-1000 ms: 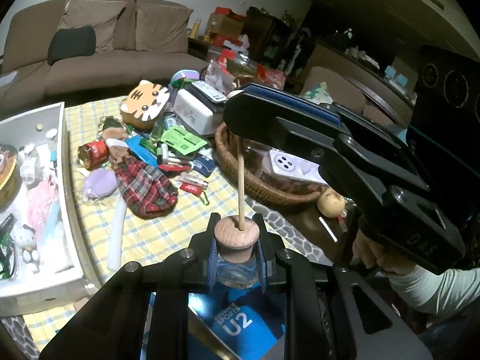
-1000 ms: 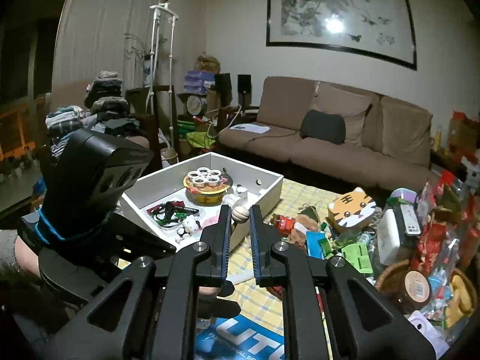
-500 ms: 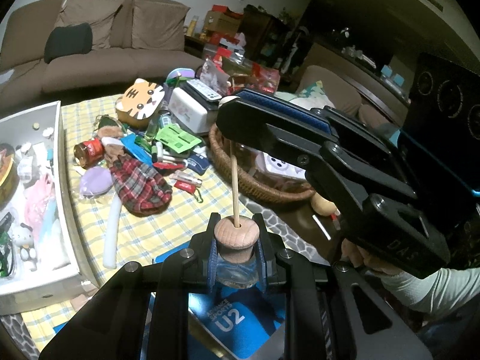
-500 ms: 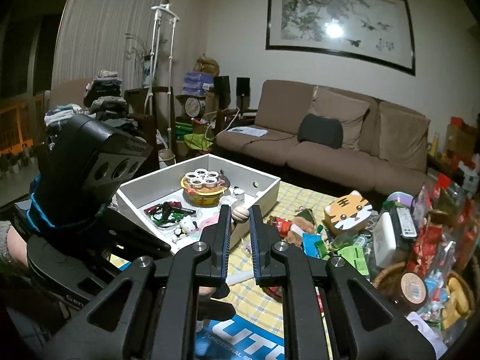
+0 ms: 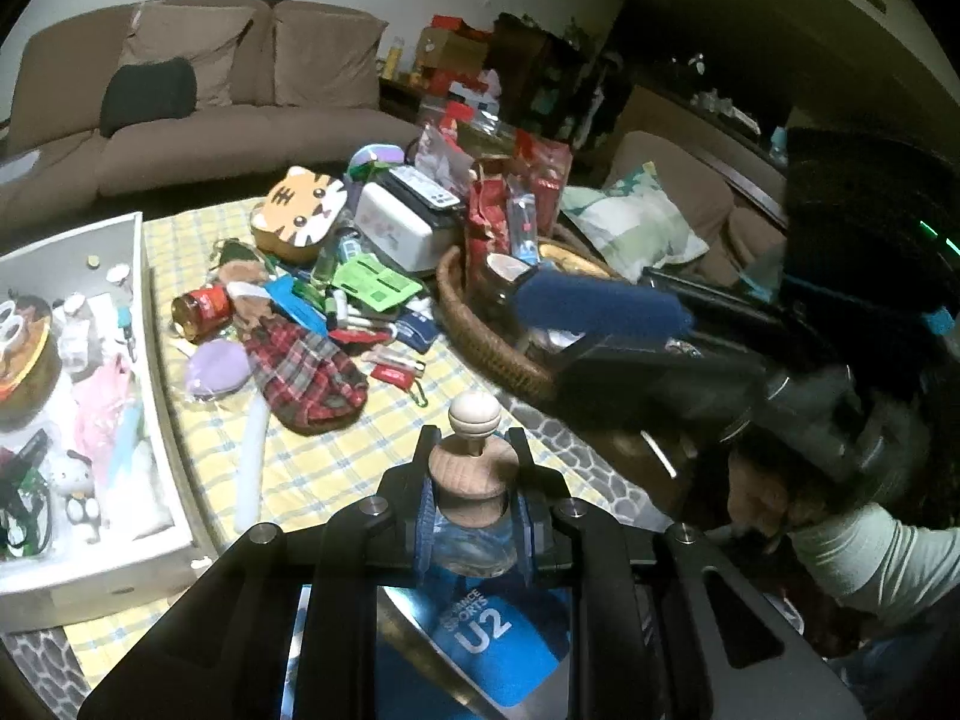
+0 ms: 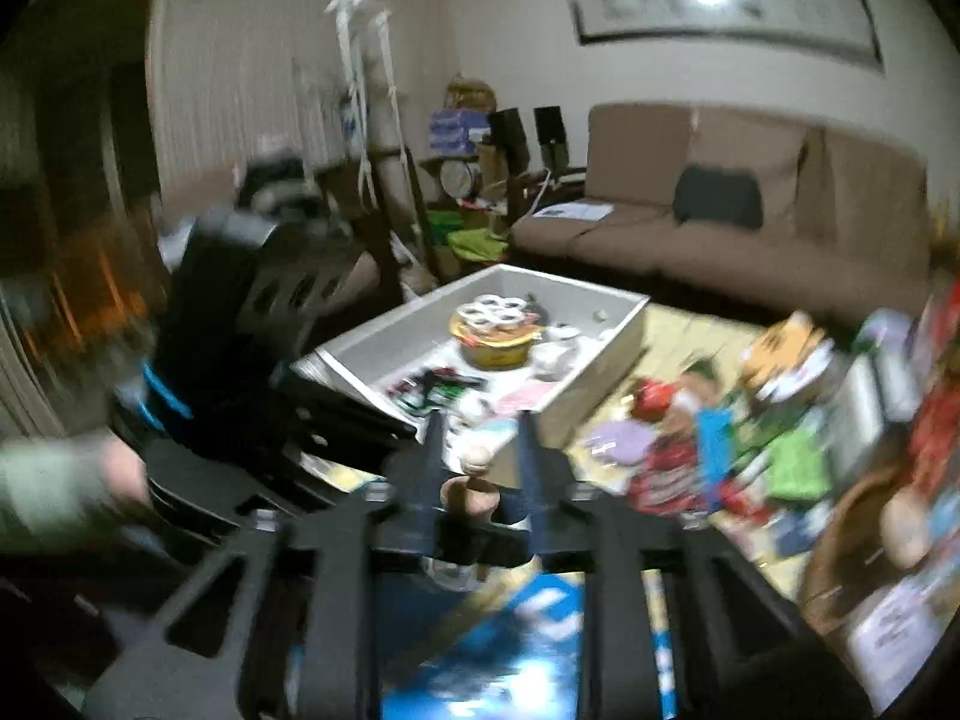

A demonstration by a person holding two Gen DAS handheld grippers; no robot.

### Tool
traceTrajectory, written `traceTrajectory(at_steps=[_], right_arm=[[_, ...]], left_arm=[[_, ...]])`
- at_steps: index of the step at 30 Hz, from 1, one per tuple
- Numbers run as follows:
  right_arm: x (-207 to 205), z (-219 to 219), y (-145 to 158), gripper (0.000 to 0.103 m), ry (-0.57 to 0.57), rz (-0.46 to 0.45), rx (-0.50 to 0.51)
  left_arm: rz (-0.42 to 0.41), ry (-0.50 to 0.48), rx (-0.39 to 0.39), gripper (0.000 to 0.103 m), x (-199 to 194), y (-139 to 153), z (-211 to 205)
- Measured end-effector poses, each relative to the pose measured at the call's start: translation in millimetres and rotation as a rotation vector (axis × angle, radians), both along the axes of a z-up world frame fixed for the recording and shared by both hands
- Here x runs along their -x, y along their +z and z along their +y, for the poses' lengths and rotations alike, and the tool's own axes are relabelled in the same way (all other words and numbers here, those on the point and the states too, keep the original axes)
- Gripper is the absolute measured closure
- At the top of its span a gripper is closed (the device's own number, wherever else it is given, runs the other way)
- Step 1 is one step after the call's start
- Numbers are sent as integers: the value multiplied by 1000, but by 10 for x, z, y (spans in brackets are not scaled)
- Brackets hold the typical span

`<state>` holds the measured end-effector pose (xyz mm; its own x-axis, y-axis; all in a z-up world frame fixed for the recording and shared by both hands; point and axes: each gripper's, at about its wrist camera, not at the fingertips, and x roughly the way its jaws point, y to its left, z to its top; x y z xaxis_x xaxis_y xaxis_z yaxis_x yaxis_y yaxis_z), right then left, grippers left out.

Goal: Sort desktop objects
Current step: 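Insert the wooden stick into the jar held by the left gripper, then carry the jar with stick in the left gripper over the white box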

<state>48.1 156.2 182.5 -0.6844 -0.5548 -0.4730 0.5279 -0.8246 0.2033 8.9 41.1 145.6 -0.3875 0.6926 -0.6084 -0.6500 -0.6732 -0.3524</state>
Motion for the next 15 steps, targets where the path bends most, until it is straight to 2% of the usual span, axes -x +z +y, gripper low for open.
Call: traceTrajectory(at_steps=[1, 4, 6, 9, 15], right_arm=[[40, 118, 0, 62, 2, -29, 86], [187, 397, -39, 62, 18, -120, 269], [249, 514, -57, 62, -7, -140, 316], [336, 543, -68, 60, -41, -162, 301], [622, 279, -97, 58, -55, -236, 236]], left_arm=[[3, 6, -8, 82, -1, 18, -32], [20, 25, -18, 82, -1, 88, -127], [31, 45, -30, 82, 11, 174, -245], [38, 84, -43, 82, 105, 303, -502], [24, 209, -69, 82, 467, 569, -1356]])
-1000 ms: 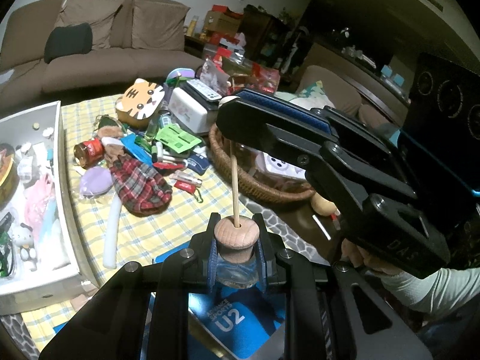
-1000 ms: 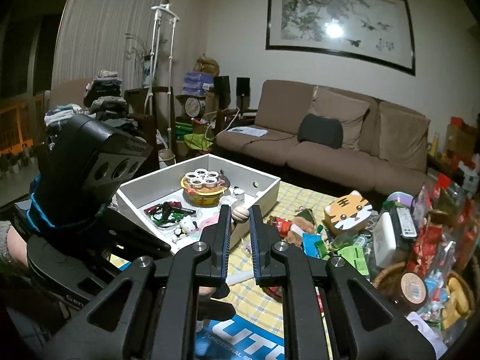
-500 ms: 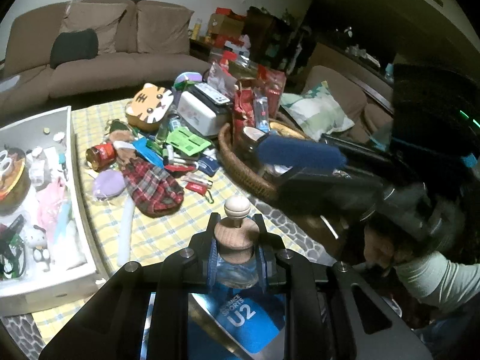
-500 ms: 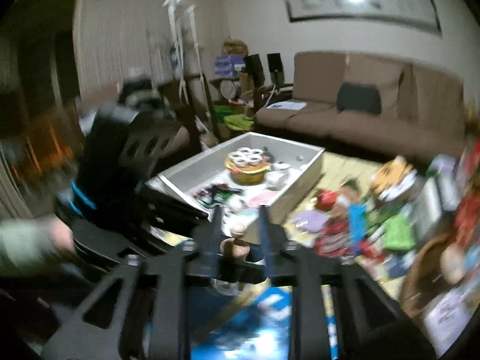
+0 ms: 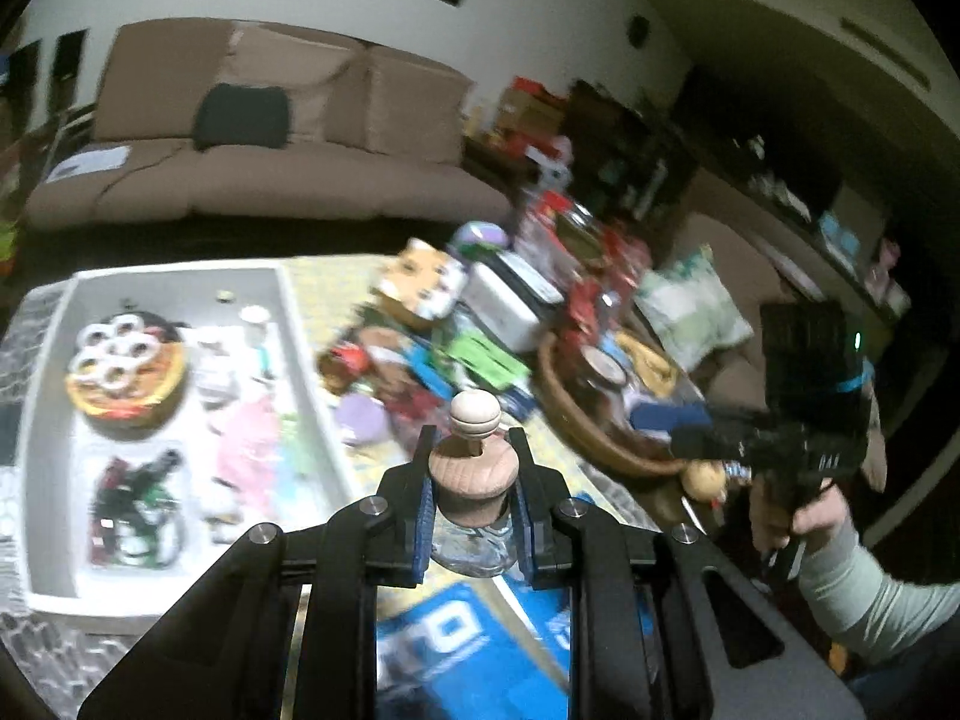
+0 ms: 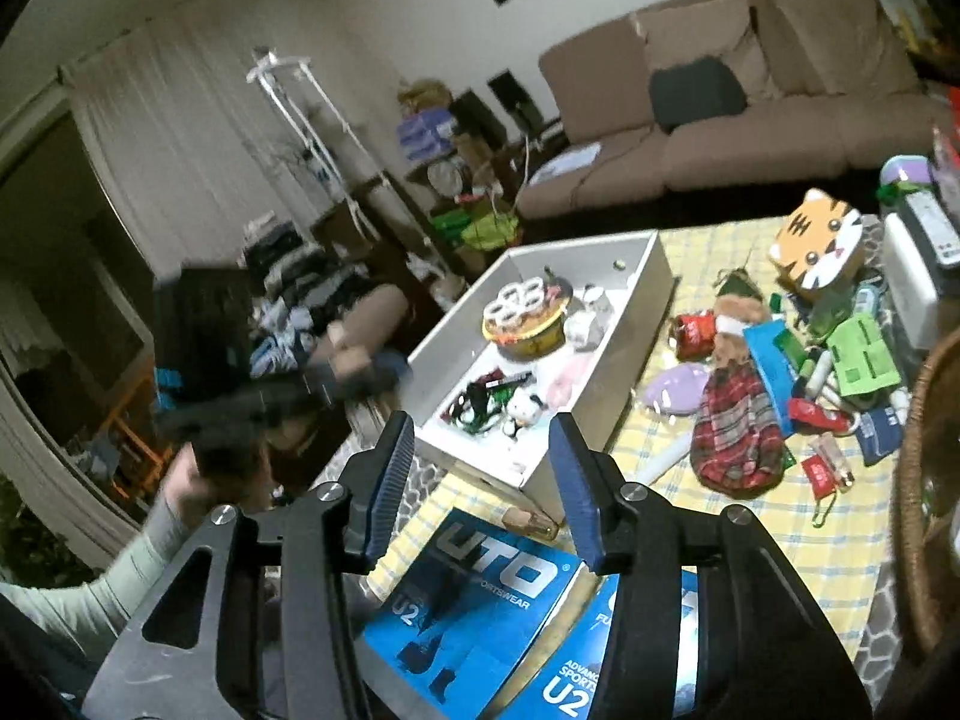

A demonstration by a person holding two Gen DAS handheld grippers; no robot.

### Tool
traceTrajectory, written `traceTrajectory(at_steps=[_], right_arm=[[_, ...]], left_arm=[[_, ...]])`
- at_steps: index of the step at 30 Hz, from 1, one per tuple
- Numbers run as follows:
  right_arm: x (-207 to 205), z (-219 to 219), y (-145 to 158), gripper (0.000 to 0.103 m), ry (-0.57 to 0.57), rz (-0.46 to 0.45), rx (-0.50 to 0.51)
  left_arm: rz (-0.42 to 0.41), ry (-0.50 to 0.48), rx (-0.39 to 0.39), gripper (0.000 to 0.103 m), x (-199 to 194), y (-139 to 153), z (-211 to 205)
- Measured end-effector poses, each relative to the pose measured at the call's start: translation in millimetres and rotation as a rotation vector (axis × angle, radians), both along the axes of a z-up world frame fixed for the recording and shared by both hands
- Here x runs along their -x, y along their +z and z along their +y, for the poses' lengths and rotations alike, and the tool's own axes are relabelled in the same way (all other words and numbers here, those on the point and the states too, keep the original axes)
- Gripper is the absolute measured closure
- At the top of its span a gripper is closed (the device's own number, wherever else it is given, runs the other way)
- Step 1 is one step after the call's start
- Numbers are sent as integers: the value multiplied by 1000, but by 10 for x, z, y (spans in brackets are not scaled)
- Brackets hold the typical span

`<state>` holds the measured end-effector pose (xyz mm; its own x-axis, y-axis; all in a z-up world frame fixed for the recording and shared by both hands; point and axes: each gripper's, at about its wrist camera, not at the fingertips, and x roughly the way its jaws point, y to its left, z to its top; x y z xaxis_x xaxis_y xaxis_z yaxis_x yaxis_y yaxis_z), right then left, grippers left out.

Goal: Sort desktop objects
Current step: 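Carry the jar with stick in the left gripper over the white box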

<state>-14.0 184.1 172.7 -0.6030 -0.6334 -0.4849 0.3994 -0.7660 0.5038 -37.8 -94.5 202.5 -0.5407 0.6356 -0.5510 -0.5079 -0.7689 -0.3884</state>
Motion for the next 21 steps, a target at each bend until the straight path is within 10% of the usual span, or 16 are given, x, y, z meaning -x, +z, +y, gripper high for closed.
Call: traceTrajectory(at_steps=[9, 21], right_arm=[[821, -852, 167, 58, 169, -14, -45], [1867, -1181, -283, 58, 89, -129, -5]], left_arm=[[-28, 69, 30, 82, 680, 65, -864], [-203, 257, 133, 82, 2516, -972, -1266]])
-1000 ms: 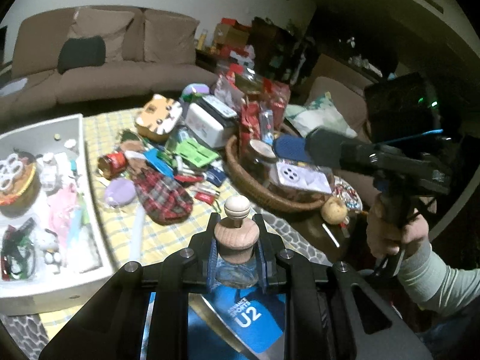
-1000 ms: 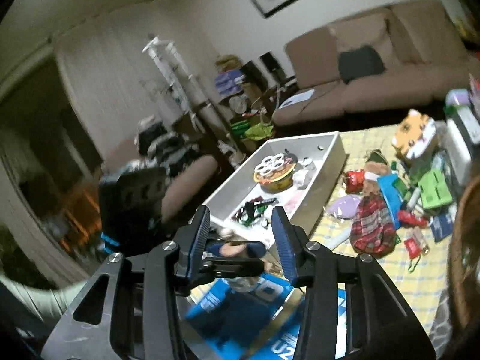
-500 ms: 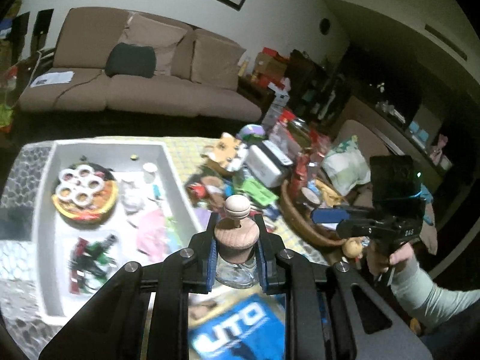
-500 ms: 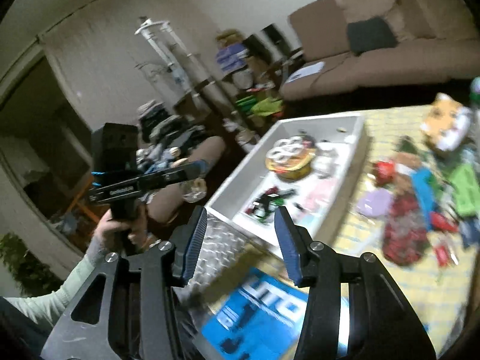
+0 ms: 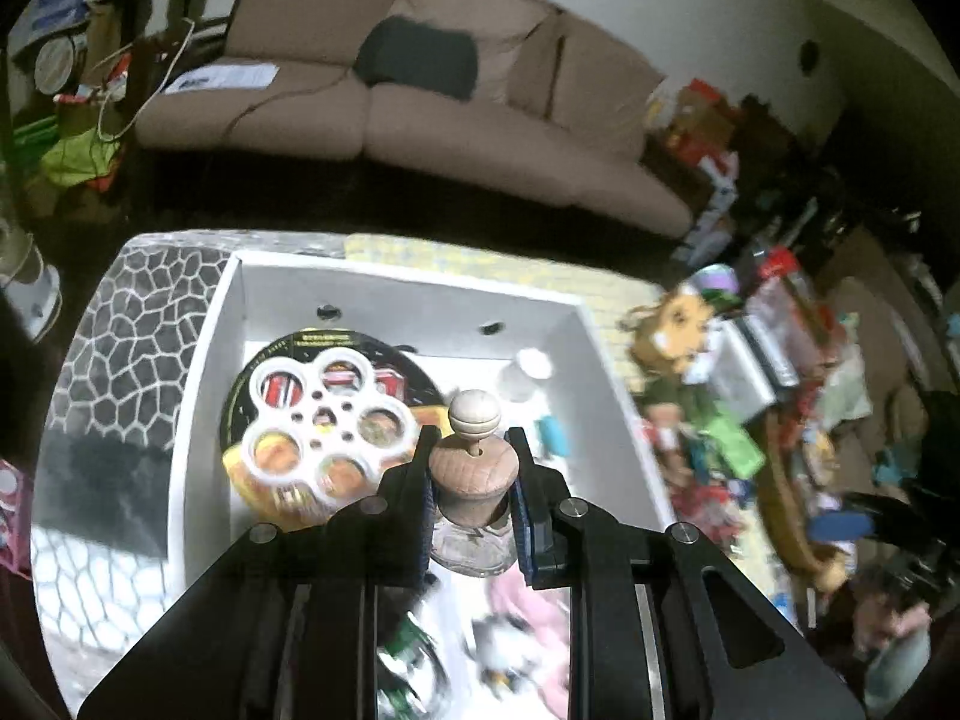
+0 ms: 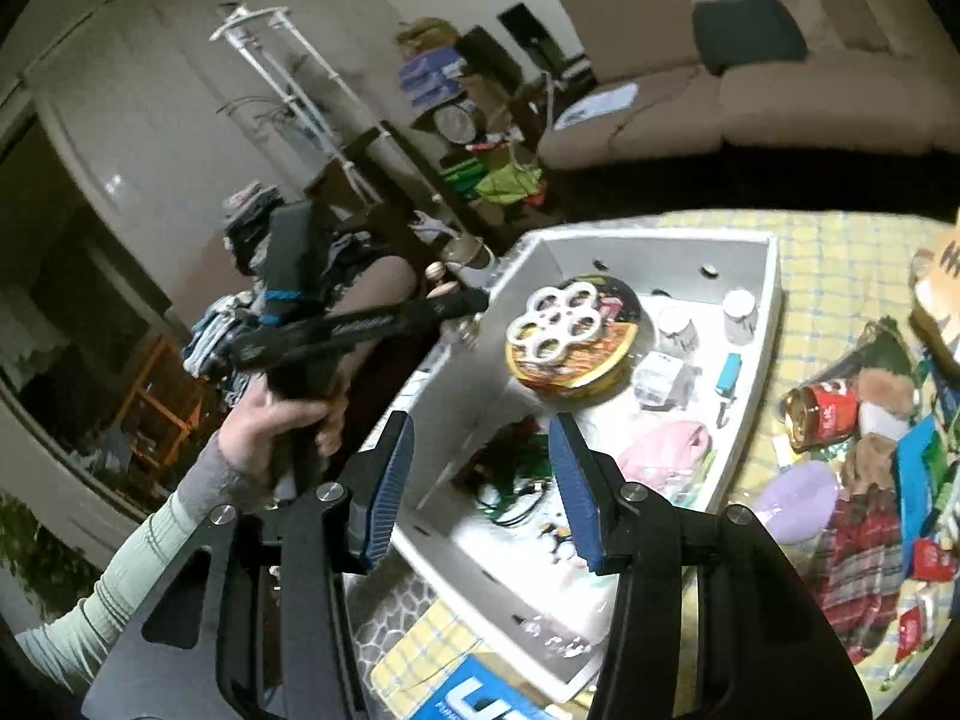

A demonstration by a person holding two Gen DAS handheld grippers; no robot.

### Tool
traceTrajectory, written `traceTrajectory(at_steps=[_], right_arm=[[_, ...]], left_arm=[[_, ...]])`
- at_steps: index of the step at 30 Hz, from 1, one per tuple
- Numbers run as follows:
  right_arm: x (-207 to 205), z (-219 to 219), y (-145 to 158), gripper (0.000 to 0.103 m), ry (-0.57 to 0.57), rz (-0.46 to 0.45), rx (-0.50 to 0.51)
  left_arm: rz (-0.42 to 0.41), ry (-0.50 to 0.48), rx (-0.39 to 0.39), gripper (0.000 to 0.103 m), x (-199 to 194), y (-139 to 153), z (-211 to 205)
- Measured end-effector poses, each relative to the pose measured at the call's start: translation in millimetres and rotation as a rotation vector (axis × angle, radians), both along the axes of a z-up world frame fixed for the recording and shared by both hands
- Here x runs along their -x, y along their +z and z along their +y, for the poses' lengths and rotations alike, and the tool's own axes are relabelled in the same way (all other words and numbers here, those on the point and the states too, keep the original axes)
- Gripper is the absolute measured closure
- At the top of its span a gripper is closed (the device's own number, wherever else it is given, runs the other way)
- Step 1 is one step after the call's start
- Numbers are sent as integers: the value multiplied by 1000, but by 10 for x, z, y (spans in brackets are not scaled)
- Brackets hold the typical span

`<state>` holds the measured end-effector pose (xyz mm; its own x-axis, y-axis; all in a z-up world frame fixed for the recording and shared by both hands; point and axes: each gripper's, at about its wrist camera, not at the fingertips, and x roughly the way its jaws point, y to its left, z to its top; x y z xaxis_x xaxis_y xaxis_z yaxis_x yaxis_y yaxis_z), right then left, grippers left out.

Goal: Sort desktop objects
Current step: 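Carry the jar with stick in the left gripper over the white box, then grasp the jar with the right gripper while the left gripper opens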

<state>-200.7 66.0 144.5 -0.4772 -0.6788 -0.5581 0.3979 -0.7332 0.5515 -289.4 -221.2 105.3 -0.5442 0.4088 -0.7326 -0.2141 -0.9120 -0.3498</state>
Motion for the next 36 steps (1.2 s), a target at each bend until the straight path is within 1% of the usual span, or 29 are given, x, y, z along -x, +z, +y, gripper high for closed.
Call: traceTrajectory(at_steps=[2, 5, 7, 9, 10, 11, 13, 14, 16, 18, 19, 20, 21, 23, 24, 25, 27, 28, 32, 34, 35, 36], right_arm=[[96, 58, -83, 58, -9, -11, 1], [176, 137, -178, 58, -15, -23, 10], [212, 161, -208, 58, -12, -25, 10], [252, 163, -246, 58, 2, -31, 10], [270, 157, -249, 58, 6, -35, 12], [300, 140, -253, 58, 11, -34, 13], [370, 99, -261, 58, 17, -24, 15], [392, 85, -265, 58, 23, -24, 43], [437, 119, -284, 58, 40, -26, 166], [477, 129, -306, 58, 104, -13, 317], [465, 92, -288, 58, 136, 10, 322], [425, 6, -246, 58, 191, 55, 298], [397, -62, -219, 58, 230, 74, 284], [325, -221, -144, 58, 311, 100, 274], [301, -285, -103, 57, 331, 112, 260], [263, -373, -44, 54, 355, 136, 228], [203, -532, 29, 50, 401, 155, 180], [181, -603, 51, 50, 423, 163, 151], [60, -876, 98, 51, 503, 198, 41], [23, -972, 123, 56, 527, 212, 18], [-2, -975, 125, 60, 546, 210, 18], [-11, -996, 124, 70, 558, 210, 13]], left_arm=[[-24, -2, 40, 82, 199, -130, 25], [-48, 14, 48, 82, 465, -271, -7], [-63, 29, 30, 82, 575, -332, -33], [-47, 8, -2, 82, 570, -301, -34], [-35, -9, -33, 82, 525, -257, -33], [-13, -44, -90, 82, 454, -194, -33], [56, -140, -209, 82, 220, -29, -44], [81, -190, -266, 82, 124, 24, -55], [140, -307, -412, 82, -145, 154, -91], [191, -415, -534, 82, -397, 261, -121], [206, -465, -582, 82, -512, 306, -129], [221, -509, -610, 82, -617, 344, -129], [228, -555, -624, 82, -721, 380, -109], [226, -619, -616, 82, -848, 420, -52], [222, -645, -611, 82, -902, 425, -24], [215, -671, -618, 82, -949, 424, -3], [215, -700, -638, 82, -1017, 436, 17], [214, -719, -651, 82, -1049, 445, 24], [212, -770, -661, 82, -1115, 452, 10], [209, -794, -660, 82, -1130, 448, -12], [209, -804, -663, 83, -1142, 448, -27], [211, -809, -664, 82, -1155, 446, -31]])
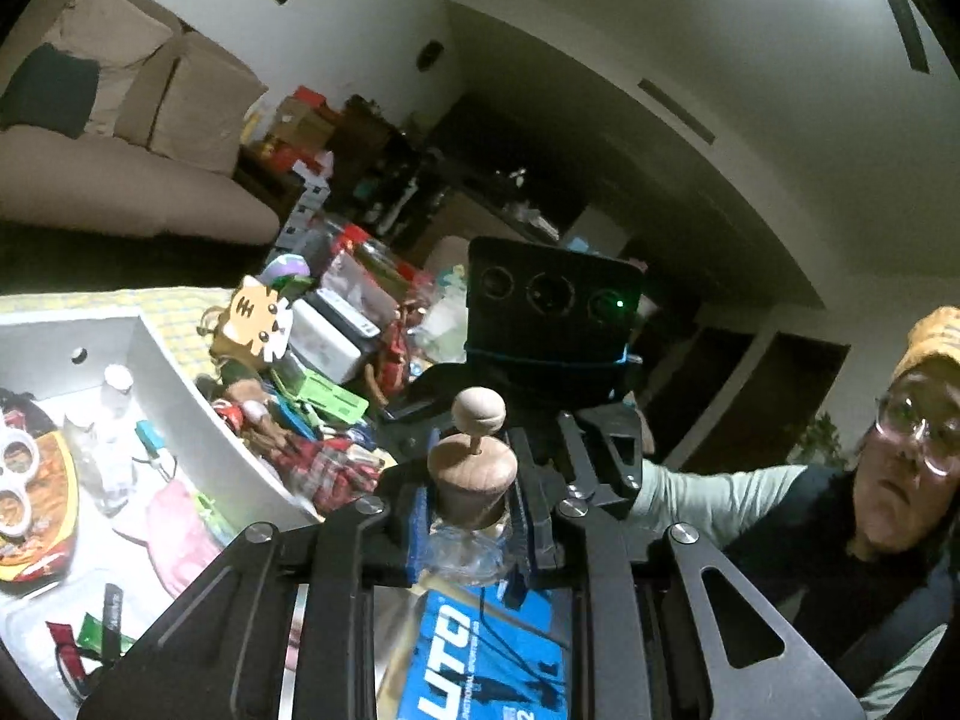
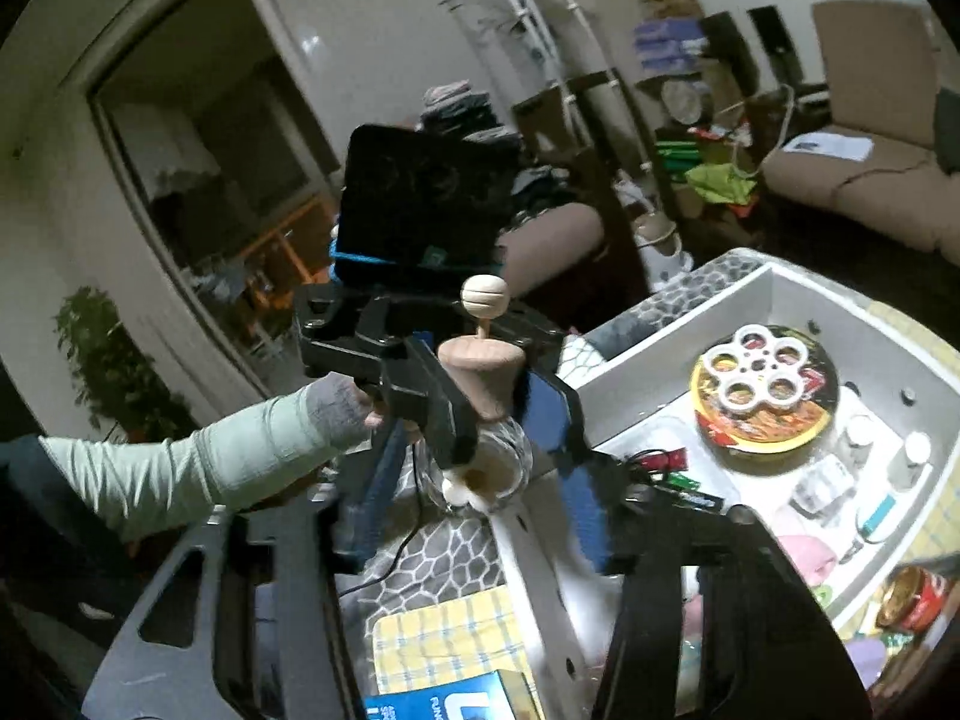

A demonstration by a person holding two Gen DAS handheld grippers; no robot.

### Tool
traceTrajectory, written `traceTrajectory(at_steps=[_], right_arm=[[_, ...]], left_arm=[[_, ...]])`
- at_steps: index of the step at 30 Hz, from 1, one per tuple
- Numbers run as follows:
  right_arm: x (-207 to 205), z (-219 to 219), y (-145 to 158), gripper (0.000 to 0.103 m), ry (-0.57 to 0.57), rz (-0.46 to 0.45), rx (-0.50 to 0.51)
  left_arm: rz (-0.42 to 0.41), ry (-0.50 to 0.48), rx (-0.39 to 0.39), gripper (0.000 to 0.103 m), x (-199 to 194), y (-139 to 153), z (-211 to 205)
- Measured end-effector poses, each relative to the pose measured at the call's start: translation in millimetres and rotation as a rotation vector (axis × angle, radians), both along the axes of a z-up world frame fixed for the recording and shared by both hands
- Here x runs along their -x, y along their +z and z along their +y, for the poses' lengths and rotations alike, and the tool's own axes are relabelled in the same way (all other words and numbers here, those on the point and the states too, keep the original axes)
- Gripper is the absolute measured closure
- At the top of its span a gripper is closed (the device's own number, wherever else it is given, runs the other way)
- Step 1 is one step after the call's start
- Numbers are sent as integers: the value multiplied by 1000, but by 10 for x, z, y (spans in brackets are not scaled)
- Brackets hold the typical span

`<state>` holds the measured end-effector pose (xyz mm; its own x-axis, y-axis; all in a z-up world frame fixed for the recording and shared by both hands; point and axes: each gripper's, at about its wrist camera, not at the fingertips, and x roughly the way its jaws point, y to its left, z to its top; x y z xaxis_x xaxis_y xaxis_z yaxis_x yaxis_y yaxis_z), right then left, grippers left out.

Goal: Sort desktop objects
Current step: 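Grasp the jar with the right gripper while the left gripper opens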

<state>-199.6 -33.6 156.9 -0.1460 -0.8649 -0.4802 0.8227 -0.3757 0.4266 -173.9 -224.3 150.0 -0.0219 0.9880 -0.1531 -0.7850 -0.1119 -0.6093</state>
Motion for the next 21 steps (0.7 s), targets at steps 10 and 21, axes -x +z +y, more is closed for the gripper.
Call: traceTrajectory(at_steps=[10, 21], right_arm=[[74, -85, -21, 70, -99, 21, -68], [905, -222, -139, 70, -521, -39, -215]], left_arm=[[-52, 157, 18, 9, 142, 11, -221], [-216, 759, 303, 7, -10, 12, -973]])
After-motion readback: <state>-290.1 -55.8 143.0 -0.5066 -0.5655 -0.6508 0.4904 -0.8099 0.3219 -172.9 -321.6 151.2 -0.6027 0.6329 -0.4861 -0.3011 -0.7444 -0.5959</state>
